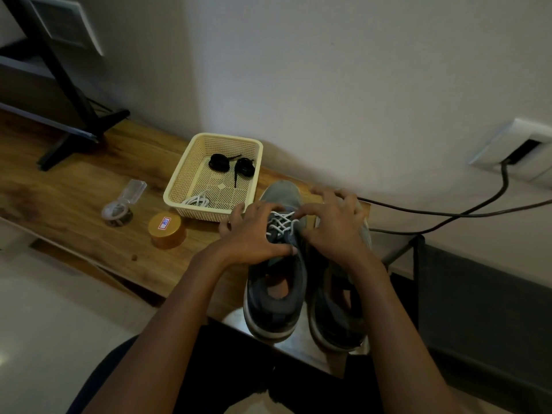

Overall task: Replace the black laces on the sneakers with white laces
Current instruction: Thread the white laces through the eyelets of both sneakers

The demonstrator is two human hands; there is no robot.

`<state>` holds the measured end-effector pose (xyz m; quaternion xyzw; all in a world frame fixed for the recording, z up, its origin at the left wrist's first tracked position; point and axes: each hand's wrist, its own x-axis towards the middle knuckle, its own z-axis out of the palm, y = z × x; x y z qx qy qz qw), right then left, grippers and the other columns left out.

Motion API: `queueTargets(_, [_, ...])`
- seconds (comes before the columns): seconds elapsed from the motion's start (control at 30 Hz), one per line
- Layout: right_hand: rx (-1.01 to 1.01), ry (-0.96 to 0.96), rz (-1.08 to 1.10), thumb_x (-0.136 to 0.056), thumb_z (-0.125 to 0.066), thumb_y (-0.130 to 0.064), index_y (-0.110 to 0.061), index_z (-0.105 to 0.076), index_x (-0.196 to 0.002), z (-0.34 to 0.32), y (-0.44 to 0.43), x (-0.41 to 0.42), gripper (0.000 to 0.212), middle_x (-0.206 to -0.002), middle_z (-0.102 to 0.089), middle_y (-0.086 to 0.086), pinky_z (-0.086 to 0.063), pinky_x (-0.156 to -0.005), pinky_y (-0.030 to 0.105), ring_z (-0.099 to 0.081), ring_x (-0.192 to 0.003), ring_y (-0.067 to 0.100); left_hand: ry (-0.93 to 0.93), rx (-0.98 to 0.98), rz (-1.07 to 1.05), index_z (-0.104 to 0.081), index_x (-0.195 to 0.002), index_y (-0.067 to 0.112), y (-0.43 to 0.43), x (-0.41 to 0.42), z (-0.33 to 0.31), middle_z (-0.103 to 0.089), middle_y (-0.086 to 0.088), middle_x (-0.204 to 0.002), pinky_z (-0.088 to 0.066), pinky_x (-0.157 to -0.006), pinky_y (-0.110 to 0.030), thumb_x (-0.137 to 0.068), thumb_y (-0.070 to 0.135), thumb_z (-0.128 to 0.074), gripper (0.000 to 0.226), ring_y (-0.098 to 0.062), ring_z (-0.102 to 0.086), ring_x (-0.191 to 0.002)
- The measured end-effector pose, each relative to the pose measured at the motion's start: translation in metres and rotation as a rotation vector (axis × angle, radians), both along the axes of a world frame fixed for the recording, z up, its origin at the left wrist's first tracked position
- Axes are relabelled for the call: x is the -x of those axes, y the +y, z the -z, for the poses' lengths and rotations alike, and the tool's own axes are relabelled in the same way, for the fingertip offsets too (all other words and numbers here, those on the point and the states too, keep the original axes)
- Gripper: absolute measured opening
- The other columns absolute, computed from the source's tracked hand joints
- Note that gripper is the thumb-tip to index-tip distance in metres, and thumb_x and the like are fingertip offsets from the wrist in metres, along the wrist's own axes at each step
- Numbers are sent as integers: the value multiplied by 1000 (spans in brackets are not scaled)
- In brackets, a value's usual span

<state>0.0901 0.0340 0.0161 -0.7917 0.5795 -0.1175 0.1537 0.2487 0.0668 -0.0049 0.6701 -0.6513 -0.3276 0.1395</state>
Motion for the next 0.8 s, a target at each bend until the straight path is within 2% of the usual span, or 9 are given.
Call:
queueTargets(0.1, [-67,18,6,-85,-64,-29,-32,-68,-93,-1,-2,1,9,-139,-41,-11,-14,-108,44,-17,-135,25,49,0,35,-36,-115,53,0,1,1,-18,10,-151,-9,-113,-57,-71,55,-70,56,-26,-1,-143])
queueTargets(0.3, [27,-395,97,-78,-70,-24,-38,-55,-64,-9,-2,4,26,-88,-53,-26,-27,-103,46,-38,-109,14,-44,-23,28,-49,-115,47,3,6,-2,-3,13,-157,7,-112,-50,-80,46,-65,38,-22,15,-144])
queueTargets(0.4, [34,-561,109,-67,-64,-36,-43,-59,-56,-11,-3,9,14,-79,-60,-22,-39,-95,54,-55,-101,26,-17,-59,18,-48,-112,48,3,6,-5,-2,13,-157,8,-113,-51,-80,45,-64,36,-23,16,-144])
queueTargets(0.47, [-37,-598,103,-71,-66,-32,-39,-63,-60,-12,-4,12,13,-75,-63,-15,-46,-88,46,-60,-89,22,-22,-58,26,-48,-112,49,3,6,-5,-1,13,-157,8,-113,-52,-80,46,-64,36,-23,16,-144])
queueTargets(0.53, [-148,-645,52,-80,-67,-9,-22,-66,-69,-13,-4,15,17,-70,-63,-4,-47,-76,32,-59,-72,14,-16,-50,41,-49,-113,49,3,5,-5,-2,13,-157,8,-112,-52,-79,48,-66,37,-23,15,-144])
queueTargets(0.6, [-205,-711,18,-80,-63,4,-12,-66,-73,-21,-3,16,18,-68,-64,3,-46,-71,28,-59,-67,14,41,-34,37,-51,-107,52,2,2,-8,-11,11,-156,1,-114,-54,-75,54,-68,36,-25,5,-145])
queueTargets(0.67, [-192,-836,29,-79,-58,10,-14,-66,-75,-33,-1,18,26,-63,-65,1,-47,-70,24,-60,-64,11,258,51,-30,-55,-101,51,2,-1,-17,-36,6,-145,-25,-111,-56,-73,59,-65,31,-26,-27,-138])
queueTargets(0.73, [-159,-984,10,-78,-55,14,-11,-67,-77,-49,1,21,28,-60,-64,-1,-46,-66,17,-59,-61,8,575,163,-156,-61,-106,38,3,1,-30,-55,8,-124,-44,-101,-47,-87,37,-63,19,-17,-52,-119])
queueTargets(0.8, [-147,-1127,-43,-75,-57,13,-8,-68,-75,-65,4,22,24,-62,-65,0,-46,-66,15,-59,-62,9,758,247,-213,-64,-110,24,2,3,-45,-65,10,-113,-46,-102,-39,-94,15,-54,21,-12,-59,-111])
